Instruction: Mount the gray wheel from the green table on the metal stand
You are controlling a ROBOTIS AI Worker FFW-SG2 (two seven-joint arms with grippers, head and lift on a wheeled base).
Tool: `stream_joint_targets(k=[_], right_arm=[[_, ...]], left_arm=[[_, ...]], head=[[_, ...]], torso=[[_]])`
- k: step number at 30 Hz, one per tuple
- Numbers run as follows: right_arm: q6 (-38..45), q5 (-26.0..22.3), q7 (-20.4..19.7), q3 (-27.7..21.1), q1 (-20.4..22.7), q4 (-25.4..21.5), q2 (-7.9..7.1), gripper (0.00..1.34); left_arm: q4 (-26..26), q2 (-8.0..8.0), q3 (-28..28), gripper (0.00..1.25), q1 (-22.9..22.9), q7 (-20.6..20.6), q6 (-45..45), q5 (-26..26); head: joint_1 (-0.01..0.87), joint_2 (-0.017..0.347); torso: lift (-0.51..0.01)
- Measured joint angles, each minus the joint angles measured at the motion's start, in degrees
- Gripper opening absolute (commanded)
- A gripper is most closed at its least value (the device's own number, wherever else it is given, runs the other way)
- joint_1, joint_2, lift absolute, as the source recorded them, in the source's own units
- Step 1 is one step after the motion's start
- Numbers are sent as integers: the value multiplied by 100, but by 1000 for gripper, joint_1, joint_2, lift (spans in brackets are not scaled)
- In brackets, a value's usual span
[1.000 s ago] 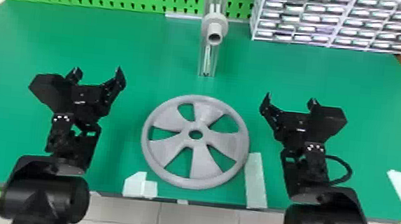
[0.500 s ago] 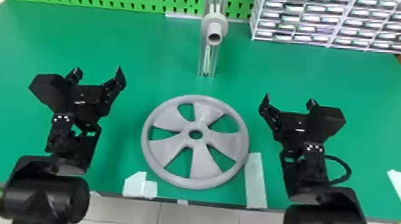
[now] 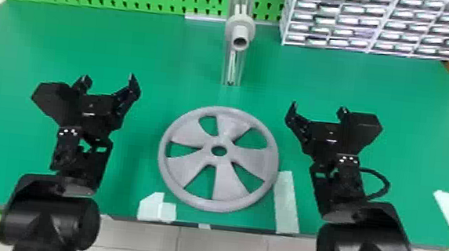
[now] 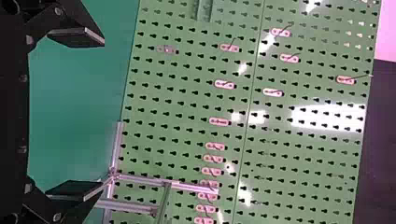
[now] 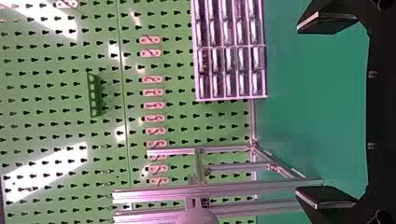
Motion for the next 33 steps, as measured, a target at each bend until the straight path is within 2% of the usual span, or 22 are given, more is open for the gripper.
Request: stream_joint_targets(k=[11, 21, 33], right_arm=[[665, -9, 0, 11, -125, -301, -33, 1255], [1627, -121, 25, 117, -342, -647, -158, 1255], [3314, -122, 520, 178, -829, -965, -226, 1256]], left_arm=[[0, 0, -19, 1055, -51, 0, -3, -34], [0, 0, -2, 1055, -31, 0, 6, -69], [0, 0, 10, 1055, -23, 0, 12, -62]], head=[[868, 52], [868, 52], [868, 52]], torso=[[-93], [-93], [-93]])
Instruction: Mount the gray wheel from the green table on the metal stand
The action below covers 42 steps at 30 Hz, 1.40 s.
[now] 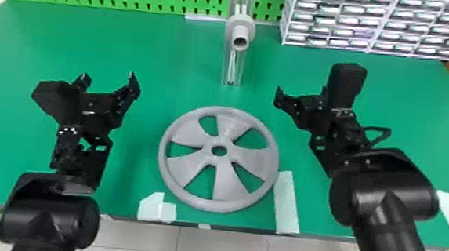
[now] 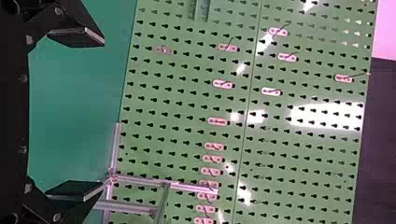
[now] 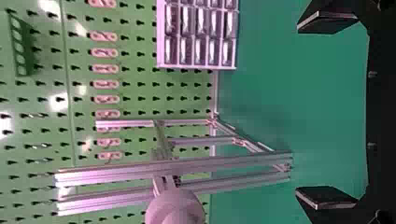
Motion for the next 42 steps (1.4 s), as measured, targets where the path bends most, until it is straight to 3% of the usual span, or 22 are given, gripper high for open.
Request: stream_joint_targets(k=[10, 19, 25, 35, 42], right_arm=[[1951, 63, 539, 156, -715, -155, -79, 1256], [3063, 291, 940, 379, -1302, -98, -94, 1256], [3724, 635, 1455, 557, -1773, 190, -7, 1255], [4622, 1481, 2265, 759, -2422, 763, 259, 1256], [4974, 1791, 2471, 892, -2634, 946, 352, 1256]], left_arm=[[0, 2, 11, 1055, 19, 0, 11, 0], [0, 9, 6, 1055, 24, 0, 28, 0], [0, 9, 13, 1055, 25, 0, 38, 0], [0, 15, 3, 1055, 33, 0, 56, 0], [0, 24, -4, 1055, 36, 0, 66, -7]], head=[[868, 52], [868, 52], [868, 52], [868, 52], [868, 52]], torso=[[-93], [-93], [-93], [-93], [-93]])
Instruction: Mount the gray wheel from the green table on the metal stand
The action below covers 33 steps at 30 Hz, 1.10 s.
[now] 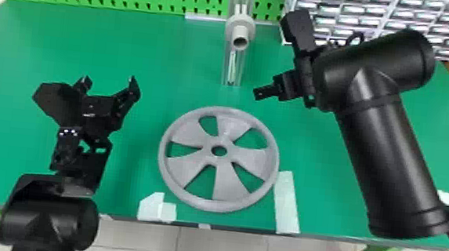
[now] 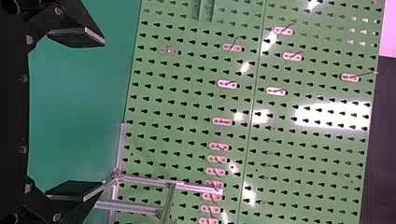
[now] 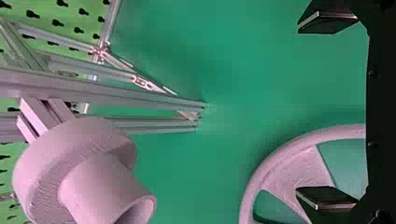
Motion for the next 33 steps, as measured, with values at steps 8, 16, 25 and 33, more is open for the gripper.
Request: stream_joint_targets(k=[8, 16, 25, 33], right_arm=[[294, 220, 204, 177, -191, 238, 72, 1256], [504, 333, 371, 268, -357, 555, 77, 1256], [718, 650, 693, 377, -492, 881, 77, 1256], [733, 919, 912, 354, -544, 1173, 77, 1256]], left_arm=[[-6, 4, -7, 1055, 0, -1, 8, -1], [-8, 19, -17, 1055, 1, -3, 14, -2], [-8, 28, -25, 1055, 4, -2, 17, -2], [-8, 29, -41, 1055, 0, 0, 27, -15]], head=[[868, 52], [868, 52], [868, 52], [868, 52]], torso=[[-93], [-93], [-93], [-93]])
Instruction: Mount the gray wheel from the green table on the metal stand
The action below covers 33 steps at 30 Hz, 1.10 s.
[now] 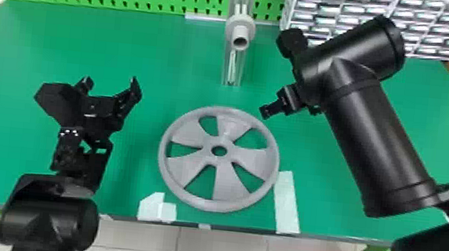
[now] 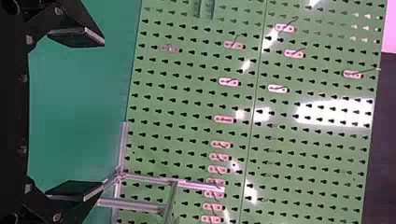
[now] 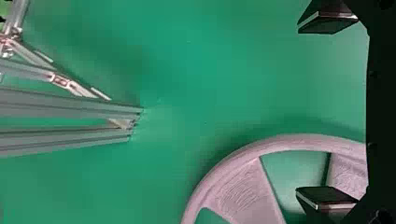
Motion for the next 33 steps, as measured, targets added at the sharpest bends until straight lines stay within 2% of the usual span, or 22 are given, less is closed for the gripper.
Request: stream_joint_targets(k=[11, 24, 33], right_arm=[[-260, 21, 0, -197, 7, 289, 0, 1255], [-451, 118, -2, -330, 168, 167, 0, 1255], [-548, 164, -2, -299, 175, 285, 0, 1255]], left_arm=[[0, 0, -16, 1055, -9, -3, 7, -5], [-22, 8, -7, 1055, -4, -1, 7, -4], [-27, 9, -21, 1055, -27, 0, 18, -12]], head=[[868, 52], [868, 52], [868, 52]], torso=[[-93], [-93], [-93]])
